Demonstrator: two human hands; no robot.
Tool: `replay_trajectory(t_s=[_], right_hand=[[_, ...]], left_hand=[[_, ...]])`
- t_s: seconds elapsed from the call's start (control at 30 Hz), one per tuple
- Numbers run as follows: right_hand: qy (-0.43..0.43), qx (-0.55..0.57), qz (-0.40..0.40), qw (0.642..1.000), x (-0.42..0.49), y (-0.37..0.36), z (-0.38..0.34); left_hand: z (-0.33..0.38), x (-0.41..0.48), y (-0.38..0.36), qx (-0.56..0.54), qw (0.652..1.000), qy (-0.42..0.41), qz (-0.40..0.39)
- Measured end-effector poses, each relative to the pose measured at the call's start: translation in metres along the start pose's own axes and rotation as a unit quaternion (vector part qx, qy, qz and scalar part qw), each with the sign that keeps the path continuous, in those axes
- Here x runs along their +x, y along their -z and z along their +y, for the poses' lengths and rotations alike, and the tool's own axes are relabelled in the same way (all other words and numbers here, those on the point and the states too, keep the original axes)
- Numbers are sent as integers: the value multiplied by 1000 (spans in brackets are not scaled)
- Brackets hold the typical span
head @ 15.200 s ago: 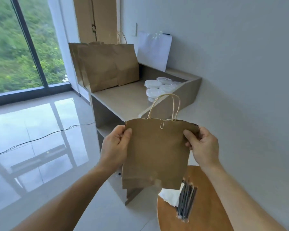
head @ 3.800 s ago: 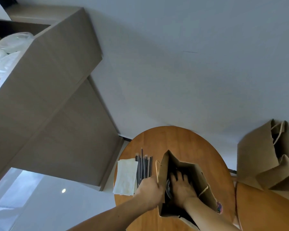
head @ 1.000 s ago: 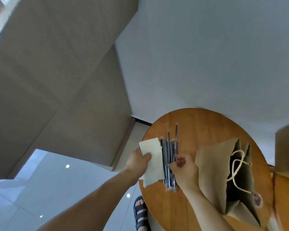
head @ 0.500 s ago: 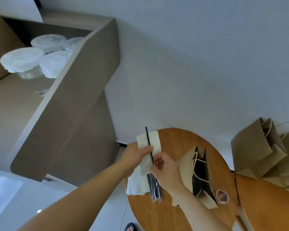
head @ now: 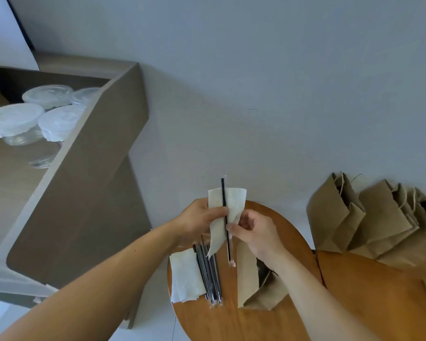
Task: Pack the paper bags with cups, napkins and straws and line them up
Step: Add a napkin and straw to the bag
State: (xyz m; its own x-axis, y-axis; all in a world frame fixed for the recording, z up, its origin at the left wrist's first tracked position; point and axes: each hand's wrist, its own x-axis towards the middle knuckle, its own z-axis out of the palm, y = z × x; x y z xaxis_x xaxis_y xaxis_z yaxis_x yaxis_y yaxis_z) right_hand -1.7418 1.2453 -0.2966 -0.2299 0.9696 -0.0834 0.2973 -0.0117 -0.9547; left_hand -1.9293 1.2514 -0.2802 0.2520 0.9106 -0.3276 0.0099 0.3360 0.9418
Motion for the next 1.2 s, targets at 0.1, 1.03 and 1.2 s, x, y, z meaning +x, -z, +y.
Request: replay_trajectory(t_s=[0.1,1.03,1.2], right_hand=[[-8,-5,-3,1000,-4,14,0],[-48,92,2,995,45,99,38],[-63,22,124,990,66,118,48]], left_hand=[[7,7,-17,20,999,1,-37],[34,99,-71,81,994,10,-75],[-17,100,-55,161,980,69,96]])
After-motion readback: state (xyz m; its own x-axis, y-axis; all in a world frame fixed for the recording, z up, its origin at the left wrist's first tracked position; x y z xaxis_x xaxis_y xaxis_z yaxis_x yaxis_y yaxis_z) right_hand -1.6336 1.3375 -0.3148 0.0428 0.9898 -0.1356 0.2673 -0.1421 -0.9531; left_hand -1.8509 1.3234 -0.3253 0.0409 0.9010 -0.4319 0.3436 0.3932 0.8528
